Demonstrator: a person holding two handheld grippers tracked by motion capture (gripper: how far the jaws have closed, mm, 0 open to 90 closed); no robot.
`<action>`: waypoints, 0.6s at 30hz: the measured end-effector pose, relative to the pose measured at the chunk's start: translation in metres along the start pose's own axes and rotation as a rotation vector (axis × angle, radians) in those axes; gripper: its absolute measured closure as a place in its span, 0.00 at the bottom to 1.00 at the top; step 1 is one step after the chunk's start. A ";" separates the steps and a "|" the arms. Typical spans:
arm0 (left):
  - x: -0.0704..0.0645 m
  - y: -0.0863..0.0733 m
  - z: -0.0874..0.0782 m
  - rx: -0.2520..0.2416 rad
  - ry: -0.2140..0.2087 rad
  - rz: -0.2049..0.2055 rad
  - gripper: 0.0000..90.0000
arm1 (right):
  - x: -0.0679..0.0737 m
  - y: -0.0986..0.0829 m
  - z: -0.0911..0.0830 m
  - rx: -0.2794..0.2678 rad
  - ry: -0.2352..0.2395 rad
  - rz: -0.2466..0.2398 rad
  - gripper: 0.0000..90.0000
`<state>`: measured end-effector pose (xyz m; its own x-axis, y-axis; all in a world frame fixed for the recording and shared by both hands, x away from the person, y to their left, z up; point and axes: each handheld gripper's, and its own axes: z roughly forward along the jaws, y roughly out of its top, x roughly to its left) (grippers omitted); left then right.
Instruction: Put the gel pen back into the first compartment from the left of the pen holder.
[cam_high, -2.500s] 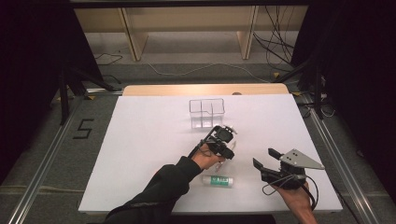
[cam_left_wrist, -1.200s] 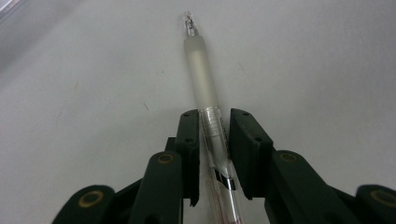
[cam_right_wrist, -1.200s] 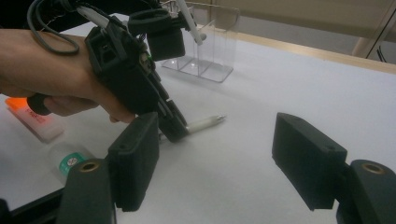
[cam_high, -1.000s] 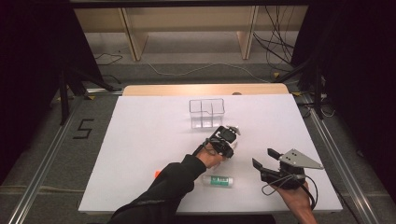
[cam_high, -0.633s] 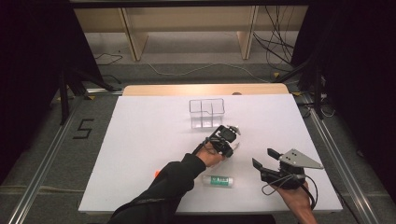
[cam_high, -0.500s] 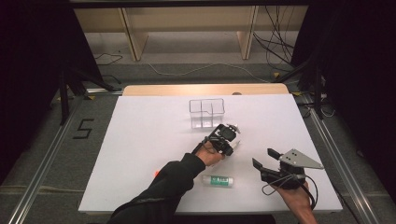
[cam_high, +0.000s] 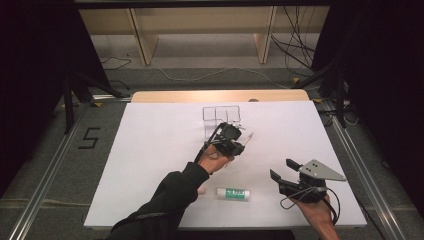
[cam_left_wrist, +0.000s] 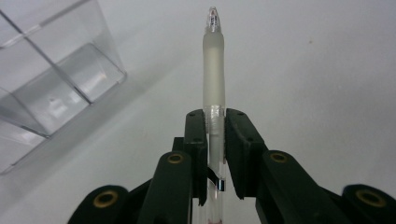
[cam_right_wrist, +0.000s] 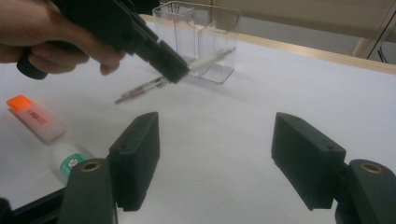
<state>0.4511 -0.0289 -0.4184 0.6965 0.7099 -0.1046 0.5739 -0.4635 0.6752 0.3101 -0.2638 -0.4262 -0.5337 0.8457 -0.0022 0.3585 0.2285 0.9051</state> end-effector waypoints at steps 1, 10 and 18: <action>0.002 0.000 -0.004 -0.020 -0.003 -0.008 0.87 | 0.000 0.000 0.000 0.002 -0.001 0.003 0.37; 0.021 -0.001 -0.031 -0.177 0.022 -0.059 0.87 | 0.001 0.000 0.000 0.004 0.001 0.006 0.37; 0.036 -0.001 -0.046 -0.281 0.048 -0.092 0.87 | 0.001 0.000 0.000 0.002 0.005 0.004 0.37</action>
<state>0.4558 0.0219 -0.3892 0.6220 0.7696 -0.1445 0.4870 -0.2357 0.8410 0.3098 -0.2631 -0.4263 -0.5357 0.8444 0.0037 0.3625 0.2260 0.9042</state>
